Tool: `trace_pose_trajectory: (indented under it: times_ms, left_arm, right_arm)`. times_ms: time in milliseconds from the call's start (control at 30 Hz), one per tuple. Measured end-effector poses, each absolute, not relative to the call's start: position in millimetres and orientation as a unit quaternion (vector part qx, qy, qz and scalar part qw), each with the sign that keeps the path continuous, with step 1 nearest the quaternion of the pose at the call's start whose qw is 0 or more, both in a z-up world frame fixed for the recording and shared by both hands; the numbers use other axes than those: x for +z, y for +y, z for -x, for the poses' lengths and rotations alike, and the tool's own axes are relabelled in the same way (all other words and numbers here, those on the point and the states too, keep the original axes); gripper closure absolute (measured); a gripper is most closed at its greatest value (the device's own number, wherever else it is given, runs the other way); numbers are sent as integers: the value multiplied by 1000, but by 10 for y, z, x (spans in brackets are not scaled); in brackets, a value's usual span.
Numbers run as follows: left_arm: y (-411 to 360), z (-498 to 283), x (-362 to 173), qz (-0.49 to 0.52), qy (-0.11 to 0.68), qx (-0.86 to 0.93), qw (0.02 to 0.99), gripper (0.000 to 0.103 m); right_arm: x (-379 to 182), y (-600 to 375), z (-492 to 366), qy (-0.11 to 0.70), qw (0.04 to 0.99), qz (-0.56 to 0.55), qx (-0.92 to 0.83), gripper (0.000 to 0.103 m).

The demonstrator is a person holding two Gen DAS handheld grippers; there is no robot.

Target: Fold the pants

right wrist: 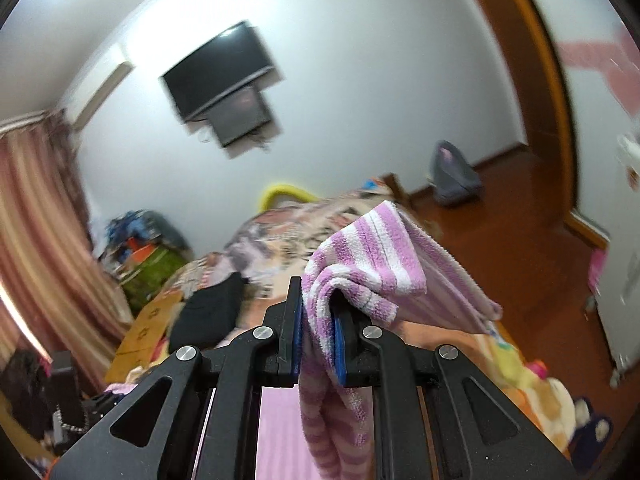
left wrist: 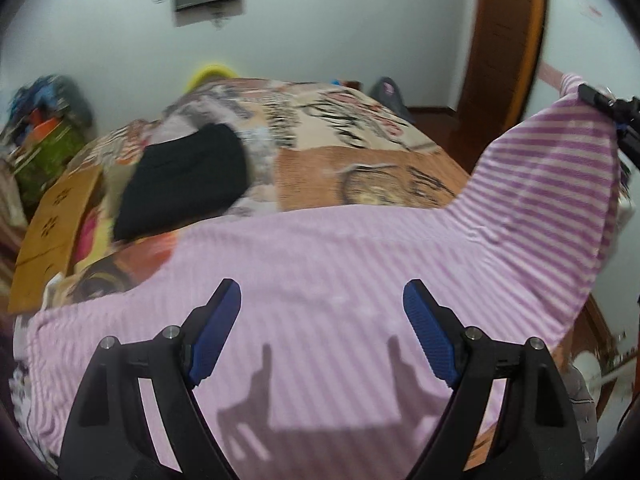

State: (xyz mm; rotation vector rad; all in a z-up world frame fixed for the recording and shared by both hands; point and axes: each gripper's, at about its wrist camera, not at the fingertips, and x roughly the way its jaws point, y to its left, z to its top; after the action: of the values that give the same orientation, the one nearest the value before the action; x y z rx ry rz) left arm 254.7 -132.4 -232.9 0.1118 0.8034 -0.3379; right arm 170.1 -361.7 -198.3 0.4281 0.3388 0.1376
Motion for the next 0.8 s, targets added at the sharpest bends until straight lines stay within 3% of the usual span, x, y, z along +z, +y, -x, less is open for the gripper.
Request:
trace_pose_trajectory:
  times_ms: [267, 667, 700, 767, 800]
  left_arm:
    - [-299, -2477, -2348, 12, 385, -98, 918, 18]
    - [374, -2329, -2627, 57, 413, -54, 907, 19]
    - [370, -2321, -2639, 58, 413, -54, 907, 18]
    - [345, -2318, -2661, 61, 412, -56, 907, 18]
    - [334, -2319, -2673, 62, 412, -58, 907, 18]
  right_arm:
    - [-1746, -2665, -1924, 156, 962, -153, 166, 97]
    - [-2469, -1746, -2089, 295, 925, -44, 234, 96]
    - [-2500, -1737, -2102, 302, 927, -25, 222, 92]
    - [-2612, -1812, -2167, 321, 928, 10, 188, 74]
    - [-2655, -1828, -2212, 329, 927, 16, 180, 56]
